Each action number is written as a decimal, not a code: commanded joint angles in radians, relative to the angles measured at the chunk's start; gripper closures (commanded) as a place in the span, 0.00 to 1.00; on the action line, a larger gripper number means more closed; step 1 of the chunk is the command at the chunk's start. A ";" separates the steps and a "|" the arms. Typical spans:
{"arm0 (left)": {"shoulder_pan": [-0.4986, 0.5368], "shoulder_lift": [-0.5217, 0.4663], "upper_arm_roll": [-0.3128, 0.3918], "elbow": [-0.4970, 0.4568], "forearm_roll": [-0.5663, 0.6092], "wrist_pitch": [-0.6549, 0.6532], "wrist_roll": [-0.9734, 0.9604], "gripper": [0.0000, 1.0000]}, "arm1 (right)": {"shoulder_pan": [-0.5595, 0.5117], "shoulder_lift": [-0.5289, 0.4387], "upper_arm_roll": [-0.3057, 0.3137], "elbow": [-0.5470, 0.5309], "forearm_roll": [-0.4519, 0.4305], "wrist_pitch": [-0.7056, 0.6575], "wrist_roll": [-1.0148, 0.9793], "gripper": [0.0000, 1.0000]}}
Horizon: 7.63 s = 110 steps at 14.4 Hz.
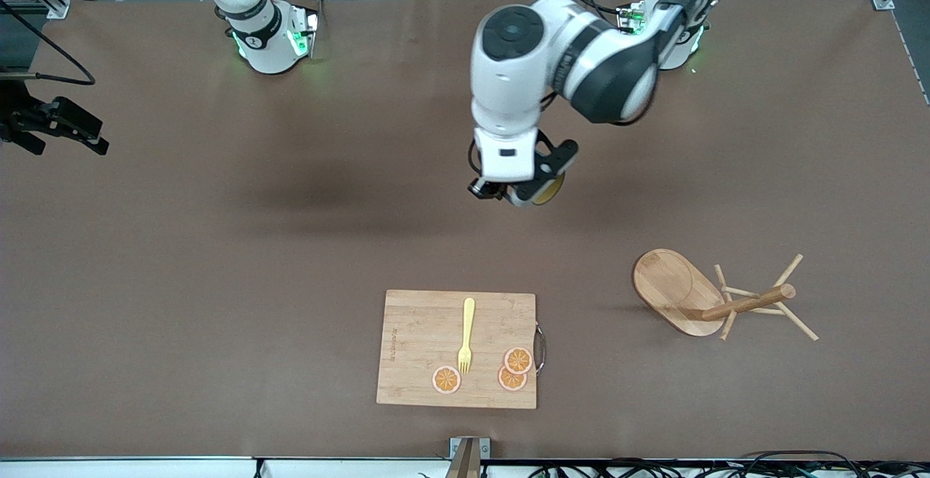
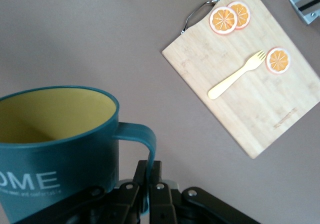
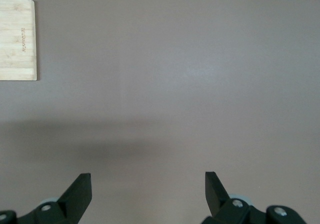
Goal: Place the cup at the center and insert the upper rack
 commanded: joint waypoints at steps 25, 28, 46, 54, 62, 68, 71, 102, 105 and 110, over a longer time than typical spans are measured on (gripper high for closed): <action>0.618 0.064 0.001 0.001 -0.688 0.103 0.415 1.00 | -0.002 -0.019 0.002 -0.012 -0.011 -0.003 0.000 0.00; 0.632 0.079 0.004 0.002 -0.690 0.116 0.442 1.00 | -0.005 -0.019 0.000 -0.014 -0.011 -0.002 0.000 0.00; 0.696 0.102 0.004 0.002 -0.688 0.157 0.482 0.99 | -0.003 -0.019 0.000 -0.010 -0.011 -0.003 0.000 0.00; 0.733 0.124 0.006 0.001 -0.688 0.179 0.484 0.96 | -0.005 -0.019 -0.001 -0.007 -0.008 -0.005 0.002 0.00; 0.739 0.092 0.010 0.001 -0.673 0.197 0.513 0.00 | -0.002 -0.019 -0.001 -0.001 -0.008 -0.006 0.000 0.00; 0.736 -0.034 0.010 -0.013 -0.517 0.179 0.508 0.00 | -0.002 -0.019 -0.001 -0.001 -0.008 -0.006 0.000 0.00; 0.732 -0.079 -0.009 -0.013 -0.365 0.095 0.556 0.00 | -0.002 -0.019 -0.001 -0.001 -0.008 -0.006 0.000 0.00; 0.571 -0.419 0.136 -0.165 -0.217 -0.259 1.440 0.00 | 0.000 -0.017 -0.001 -0.001 -0.008 0.003 0.000 0.00; 0.563 -0.416 0.136 -0.163 -0.223 -0.259 1.505 0.00 | 0.000 -0.017 0.000 -0.001 0.001 0.003 0.002 0.00; 0.555 -0.402 0.129 -0.136 -0.205 -0.240 1.504 0.00 | -0.002 -0.017 -0.001 0.012 0.025 0.004 -0.006 0.00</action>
